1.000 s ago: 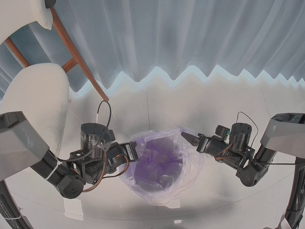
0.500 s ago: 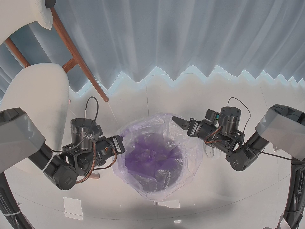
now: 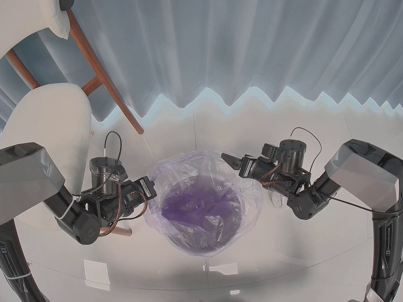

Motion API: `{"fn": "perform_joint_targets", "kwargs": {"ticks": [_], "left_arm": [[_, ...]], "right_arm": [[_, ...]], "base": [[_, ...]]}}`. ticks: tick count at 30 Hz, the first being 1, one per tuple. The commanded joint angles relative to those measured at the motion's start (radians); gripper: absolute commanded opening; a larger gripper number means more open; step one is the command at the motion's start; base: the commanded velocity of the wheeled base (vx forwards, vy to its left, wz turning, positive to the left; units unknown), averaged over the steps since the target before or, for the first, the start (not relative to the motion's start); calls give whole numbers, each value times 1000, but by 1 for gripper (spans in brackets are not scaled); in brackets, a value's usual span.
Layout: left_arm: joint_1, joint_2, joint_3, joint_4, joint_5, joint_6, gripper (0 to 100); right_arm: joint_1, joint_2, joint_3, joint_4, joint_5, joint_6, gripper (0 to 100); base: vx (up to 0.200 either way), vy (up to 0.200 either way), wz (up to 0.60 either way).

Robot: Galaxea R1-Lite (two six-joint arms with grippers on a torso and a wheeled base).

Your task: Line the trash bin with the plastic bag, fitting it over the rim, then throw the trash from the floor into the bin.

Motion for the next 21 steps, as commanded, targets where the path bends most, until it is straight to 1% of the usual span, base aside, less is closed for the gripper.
{"fn": "perform_joint_targets", "kwargs": {"ticks": [1, 4, 8, 9, 13, 15, 17, 18, 19, 21], "left_arm": [[5, 41, -22, 1, 11, -43, 0], [9, 55, -22, 2, 15, -59, 0], [26, 64, -23, 2, 15, -59, 0], [34, 64, -20, 2, 15, -59, 100], [41, 58, -15, 1, 20, -63, 100], [24, 26, -15, -1, 20, -70, 100], [0, -61, -8, 10, 11, -70, 100], [-2, -67, -8, 13, 11, -70, 100], [-22, -141, 8, 31, 6, -67, 100], [-35, -199, 28, 62, 4, -53, 100]], "right_arm": [[0, 17, -21, 9, 1, 0, 100], [-2, 34, -30, 7, 1, 0, 100], [-2, 45, -50, 9, 2, 0, 100], [-2, 53, -55, 12, 2, 0, 100], [-2, 66, -65, 12, 2, 0, 100], [0, 66, -67, 12, 2, 0, 100], [1, 65, -65, 10, 2, 0, 100], [1, 63, -65, 10, 2, 0, 100], [1, 60, -64, 10, 2, 0, 100], [1, 59, -64, 10, 2, 0, 100]], "base": [[0, 0, 0], [0, 0, 0], [0, 0, 0], [0, 0, 0], [0, 0, 0], [0, 0, 0], [0, 0, 0], [0, 0, 0], [0, 0, 0], [0, 0, 0]]}}
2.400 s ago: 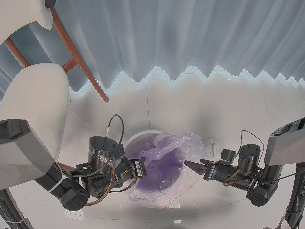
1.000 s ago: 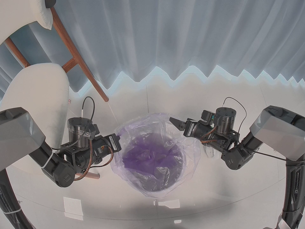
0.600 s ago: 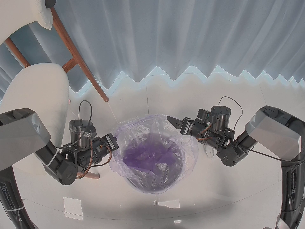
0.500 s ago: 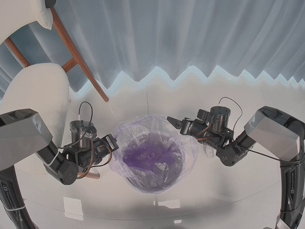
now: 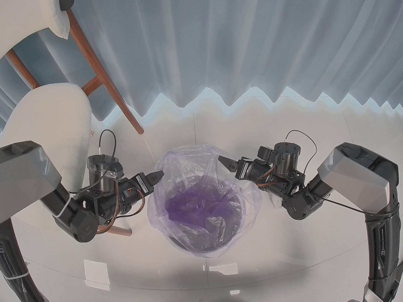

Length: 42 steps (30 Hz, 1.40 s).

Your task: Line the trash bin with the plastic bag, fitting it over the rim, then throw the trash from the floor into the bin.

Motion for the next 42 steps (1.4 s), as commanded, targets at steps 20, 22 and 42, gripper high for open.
{"fn": "perform_joint_targets", "kwargs": {"ticks": [20, 22, 42], "left_arm": [[-218, -333, 360, 140, -38, 214, 100], [-218, -315, 350, 137, -39, 213, 100], [-193, -276, 362, 128, 22, 217, 0]], "right_arm": [[15, -13, 16, -5, -3, -1, 100], [15, -11, 16, -6, -3, -1, 100], [8, -10, 18, -13, -4, -17, 100]], "base": [[0, 0, 0], [0, 0, 0], [0, 0, 0]]}}
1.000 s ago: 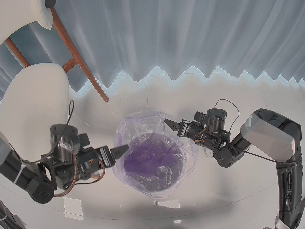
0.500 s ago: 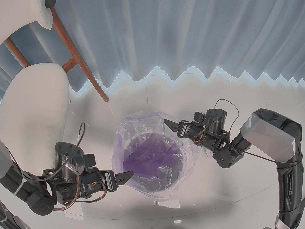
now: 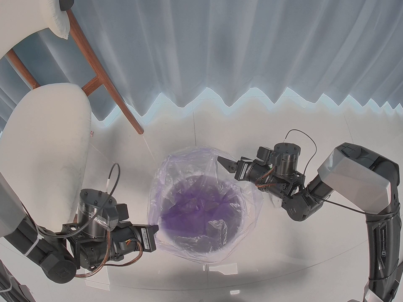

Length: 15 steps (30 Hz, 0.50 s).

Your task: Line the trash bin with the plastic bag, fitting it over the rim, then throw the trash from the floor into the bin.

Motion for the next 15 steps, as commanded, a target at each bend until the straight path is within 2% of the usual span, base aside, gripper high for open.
{"fn": "perform_joint_targets", "kwargs": {"ticks": [1, 11, 15], "left_arm": [[34, -1, 67, -8, 23, 1, 0], [40, 128, 80, -40, 49, 4, 0], [73, 231, 77, -180, 55, 3, 0]], "right_arm": [[-4, 3, -2, 0, 1, -1, 100], [-4, 12, -13, 0, -2, 2, 100], [-6, 12, -37, 8, -2, 2, 100]], "base": [[0, 0, 0], [0, 0, 0], [0, 0, 0]]}}
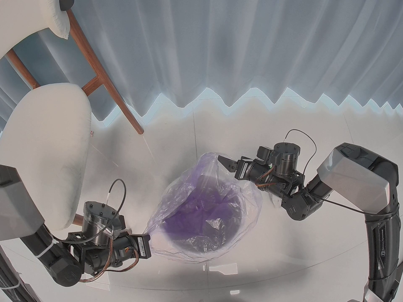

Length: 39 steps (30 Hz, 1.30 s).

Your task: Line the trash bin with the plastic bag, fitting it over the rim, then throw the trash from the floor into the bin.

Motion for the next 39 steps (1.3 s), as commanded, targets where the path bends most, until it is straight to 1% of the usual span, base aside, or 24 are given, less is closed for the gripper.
{"fn": "perform_joint_targets", "kwargs": {"ticks": [1, 3, 4, 5, 6, 7, 9, 11, 16, 21, 24, 29, 35, 39], "left_arm": [[42, 146, -10, -133, 8, -3, 0], [69, 172, -27, -196, 9, -6, 0], [69, 172, -27, -196, 9, -6, 0], [125, 194, -65, -236, 14, -7, 0], [125, 194, -65, -236, 14, -7, 0], [158, 195, -93, -234, 14, -12, 0], [184, 195, -108, -233, 14, -24, 0], [194, 192, -116, -233, 14, -41, 0], [183, 181, -133, -233, 14, -119, 0], [161, 189, -129, -233, 14, -145, 0], [155, 212, -128, -229, 14, -170, 0], [168, 275, -128, -223, 14, -180, 0], [168, 301, -117, -222, 12, -194, 0], [137, 301, -85, -222, 12, -194, 0]], "right_arm": [[-1, 3, -31, 8, 0, 1, 100], [-1, 6, -44, 9, 0, 1, 100], [-1, 6, -44, 9, 0, 1, 100], [-2, 19, -67, 12, 0, 1, 100], [-2, 19, -67, 12, 0, 1, 100], [-10, 26, -89, 26, 2, 1, 100], [-18, 31, -110, 52, 3, 1, 100], [-19, 34, -132, 75, 6, 1, 100], [-25, 71, -206, 110, 10, -1, 100], [-27, 97, -262, 159, 17, -2, 100], [-41, 120, -307, 198, 17, -6, 100], [-59, 141, -367, 276, 26, -16, 100], [-59, 153, -380, 290, 29, -21, 100], [-65, 152, -357, 290, 29, -32, 100]], "base": [[0, 0, 0], [0, 0, 0], [0, 0, 0], [0, 0, 0], [0, 0, 0], [0, 0, 0], [0, 0, 0], [0, 0, 0], [0, 0, 0], [0, 0, 0], [0, 0, 0], [0, 0, 0], [0, 0, 0], [0, 0, 0]]}}
